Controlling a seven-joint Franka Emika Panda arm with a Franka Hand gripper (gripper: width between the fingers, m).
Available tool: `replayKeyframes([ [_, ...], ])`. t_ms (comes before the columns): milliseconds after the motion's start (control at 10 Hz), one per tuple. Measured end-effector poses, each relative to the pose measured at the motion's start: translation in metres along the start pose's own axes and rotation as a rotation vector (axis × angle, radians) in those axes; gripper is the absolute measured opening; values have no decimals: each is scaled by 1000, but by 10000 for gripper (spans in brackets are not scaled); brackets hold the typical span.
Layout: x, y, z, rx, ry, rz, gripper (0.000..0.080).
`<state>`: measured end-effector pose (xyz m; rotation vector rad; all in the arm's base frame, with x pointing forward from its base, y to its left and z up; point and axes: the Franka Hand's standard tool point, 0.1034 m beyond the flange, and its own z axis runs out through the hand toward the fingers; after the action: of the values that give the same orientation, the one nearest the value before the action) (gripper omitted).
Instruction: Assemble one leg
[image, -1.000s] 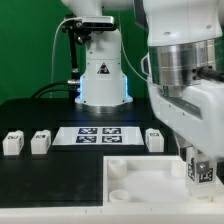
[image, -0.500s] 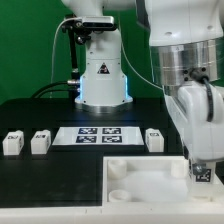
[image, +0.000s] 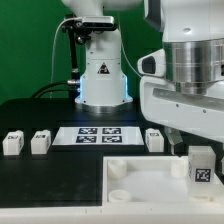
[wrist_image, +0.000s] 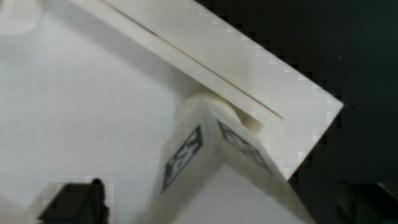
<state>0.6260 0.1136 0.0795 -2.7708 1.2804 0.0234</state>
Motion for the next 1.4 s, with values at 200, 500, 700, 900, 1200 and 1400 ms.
replayKeyframes([
  [200,1,-3,0,3,21,-281,649],
  [500,-2,-11,-4,-14,24,-537,649],
  [700,-1,-11,-4,-14,24,-510,370],
  [900,0,-10,-4,-12,25,-336,302],
  [1200,3,-8,-4,-3,32,291,302],
  [1400,5,-6,-4,19,22,608,302],
])
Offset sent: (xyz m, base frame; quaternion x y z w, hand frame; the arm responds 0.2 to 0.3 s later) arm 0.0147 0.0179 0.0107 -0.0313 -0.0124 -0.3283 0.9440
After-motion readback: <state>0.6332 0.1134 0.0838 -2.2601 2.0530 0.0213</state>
